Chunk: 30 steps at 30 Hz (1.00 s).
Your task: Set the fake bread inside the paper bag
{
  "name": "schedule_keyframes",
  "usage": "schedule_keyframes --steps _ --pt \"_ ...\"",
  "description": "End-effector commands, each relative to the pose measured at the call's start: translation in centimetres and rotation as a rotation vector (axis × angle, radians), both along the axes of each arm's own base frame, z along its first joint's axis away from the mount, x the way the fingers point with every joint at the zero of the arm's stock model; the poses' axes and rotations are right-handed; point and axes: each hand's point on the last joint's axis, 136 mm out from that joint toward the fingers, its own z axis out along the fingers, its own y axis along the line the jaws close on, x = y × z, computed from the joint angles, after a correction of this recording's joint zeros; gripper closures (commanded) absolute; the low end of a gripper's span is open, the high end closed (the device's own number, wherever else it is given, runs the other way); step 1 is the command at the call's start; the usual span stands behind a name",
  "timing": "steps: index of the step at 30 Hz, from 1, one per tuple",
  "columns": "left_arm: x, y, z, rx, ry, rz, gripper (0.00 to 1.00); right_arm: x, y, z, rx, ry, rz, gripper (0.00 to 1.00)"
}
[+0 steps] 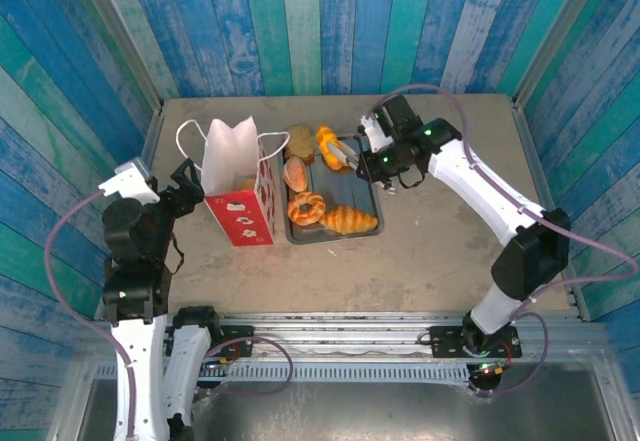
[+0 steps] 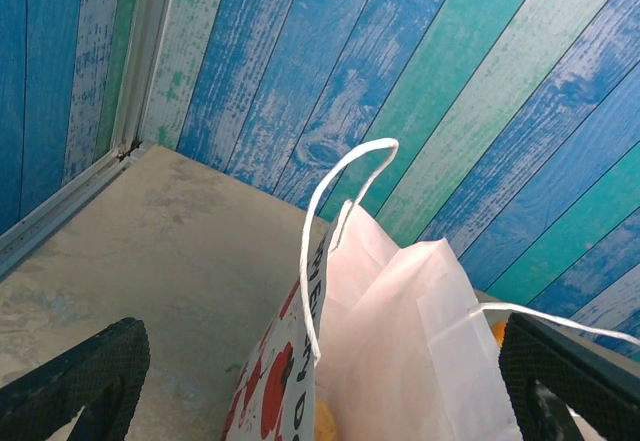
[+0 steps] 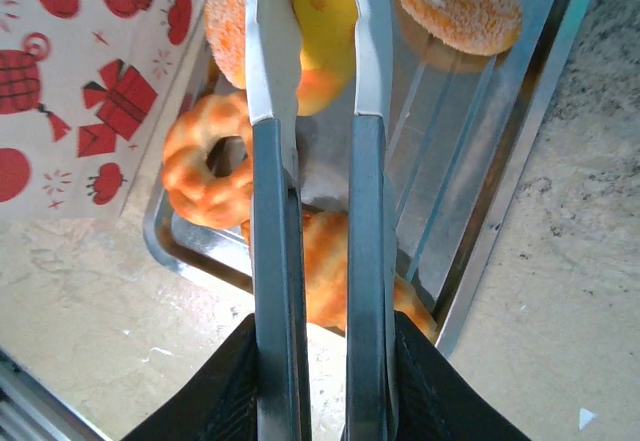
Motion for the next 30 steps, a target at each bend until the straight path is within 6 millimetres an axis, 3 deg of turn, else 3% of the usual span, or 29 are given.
schedule_keyframes --steps 1,7,8,16,24,30 --pt "-0.2 -0.5 0.3 -0.043 -0.023 -0.021 0.06 -0.7 -0.1 4.0 0.036 -0.088 0.011 0.68" --pt "0.2 -1.5 -0.9 -0.116 -0.005 -0.073 0.06 -1.8 -1.1 7.0 0.041 -0.166 0.000 0.68" --pt "0.2 -1.5 -1.1 -0.124 0.001 -0.074 0.06 -2.6 -0.4 7.5 0.041 -0.185 0.028 0.68" --pt "0.5 -1.2 -4.1 -0.137 0.110 -0.048 0.04 -4.3 -0.2 13.1 0.076 -0.305 0.060 0.68" --pt "2.2 -4.0 -6.2 -0.162 0.212 -0.221 0.00 -6.1 2.6 18.0 0.112 -0.410 0.138 0.67" --pt "3.2 -3.5 -6.7 -0.151 0.233 -0.195 0.06 -7.7 5.7 19.4 0.087 -0.461 0.217 0.67"
